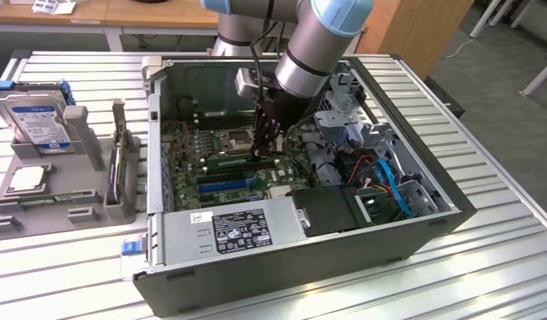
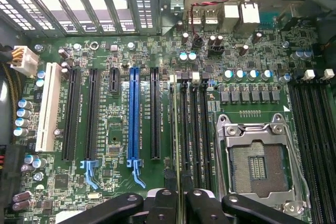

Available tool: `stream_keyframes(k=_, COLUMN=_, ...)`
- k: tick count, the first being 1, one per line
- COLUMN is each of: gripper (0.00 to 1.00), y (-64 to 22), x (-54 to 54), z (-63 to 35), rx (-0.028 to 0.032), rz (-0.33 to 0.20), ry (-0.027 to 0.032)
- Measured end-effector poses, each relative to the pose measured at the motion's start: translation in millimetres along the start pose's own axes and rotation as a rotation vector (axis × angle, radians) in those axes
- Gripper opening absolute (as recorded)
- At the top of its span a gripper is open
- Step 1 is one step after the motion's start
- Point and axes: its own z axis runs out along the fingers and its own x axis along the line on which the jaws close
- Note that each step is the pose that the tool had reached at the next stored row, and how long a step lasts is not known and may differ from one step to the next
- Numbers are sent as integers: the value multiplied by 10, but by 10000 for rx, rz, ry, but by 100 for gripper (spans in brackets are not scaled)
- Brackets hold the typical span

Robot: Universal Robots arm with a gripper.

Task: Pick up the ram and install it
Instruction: 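Insert the ram into the slot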

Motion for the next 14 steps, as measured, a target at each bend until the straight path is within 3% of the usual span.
stream_keyframes(k=1, gripper=14, y=0, x=0, z=-1, rx=-1, rz=1, ry=1)
stream_keyframes(k=2, gripper=14, y=2, x=0, z=-5, rx=-41, rz=5, ry=4)
stream_keyframes(k=3, gripper=14, y=4, x=0, z=-8, rx=-174, rz=16, ry=5)
stream_keyframes(k=4, gripper=14, y=4, x=0, z=-12, rx=-321, rz=37, ry=6)
stream_keyframes(k=10, gripper=14, y=1, x=0, z=-14, rx=-1400, rz=115, ry=39)
stream_keyframes(k=11, gripper=14, y=-1, x=0, z=-14, rx=-1548, rz=118, ry=46)
stream_keyframes(k=12, gripper=14, y=0, x=0, z=-15, rx=-1578, rz=119, ry=48)
stream_keyframes(k=14, gripper=14, y=-1, x=0, z=-15, rx=-1579, rz=120, ry=49)
